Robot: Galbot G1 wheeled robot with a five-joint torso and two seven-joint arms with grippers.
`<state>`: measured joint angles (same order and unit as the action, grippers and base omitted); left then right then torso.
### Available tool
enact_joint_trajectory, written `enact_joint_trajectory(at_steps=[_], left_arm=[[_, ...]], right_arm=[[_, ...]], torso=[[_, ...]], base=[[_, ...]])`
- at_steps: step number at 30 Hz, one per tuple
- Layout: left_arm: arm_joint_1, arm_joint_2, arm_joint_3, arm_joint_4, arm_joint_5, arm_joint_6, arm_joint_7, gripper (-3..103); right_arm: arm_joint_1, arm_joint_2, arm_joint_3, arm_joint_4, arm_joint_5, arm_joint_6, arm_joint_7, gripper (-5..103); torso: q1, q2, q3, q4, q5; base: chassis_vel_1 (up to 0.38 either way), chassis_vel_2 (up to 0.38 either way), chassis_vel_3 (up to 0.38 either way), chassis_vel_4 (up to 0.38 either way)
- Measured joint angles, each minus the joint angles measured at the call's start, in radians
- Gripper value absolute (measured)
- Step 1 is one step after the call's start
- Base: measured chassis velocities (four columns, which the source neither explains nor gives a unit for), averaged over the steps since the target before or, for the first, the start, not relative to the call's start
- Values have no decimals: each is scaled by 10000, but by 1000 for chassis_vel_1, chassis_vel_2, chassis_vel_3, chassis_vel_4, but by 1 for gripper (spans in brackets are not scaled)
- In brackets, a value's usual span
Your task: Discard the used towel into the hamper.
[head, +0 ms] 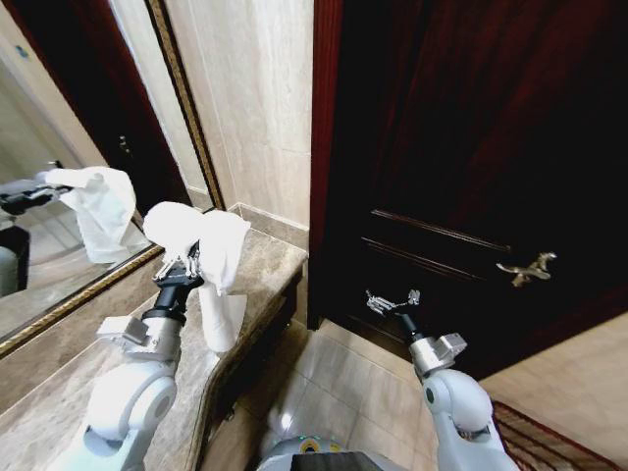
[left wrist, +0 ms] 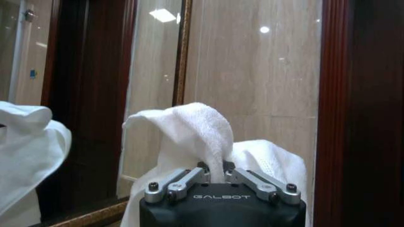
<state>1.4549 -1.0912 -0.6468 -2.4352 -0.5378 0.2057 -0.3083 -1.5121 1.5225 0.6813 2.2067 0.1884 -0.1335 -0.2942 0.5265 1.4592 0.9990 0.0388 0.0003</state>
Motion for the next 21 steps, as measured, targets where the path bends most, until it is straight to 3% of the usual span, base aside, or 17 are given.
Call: enact_joint_trajectory(at_steps=[21], left_arm=[[-9, -82, 82, -67, 45, -24, 40, 7]], right_arm=[[-157, 7, 12, 116, -47, 39, -62, 100]], torso=[[-4, 1, -1, 3, -3]], base=[[158, -161, -145, 149]])
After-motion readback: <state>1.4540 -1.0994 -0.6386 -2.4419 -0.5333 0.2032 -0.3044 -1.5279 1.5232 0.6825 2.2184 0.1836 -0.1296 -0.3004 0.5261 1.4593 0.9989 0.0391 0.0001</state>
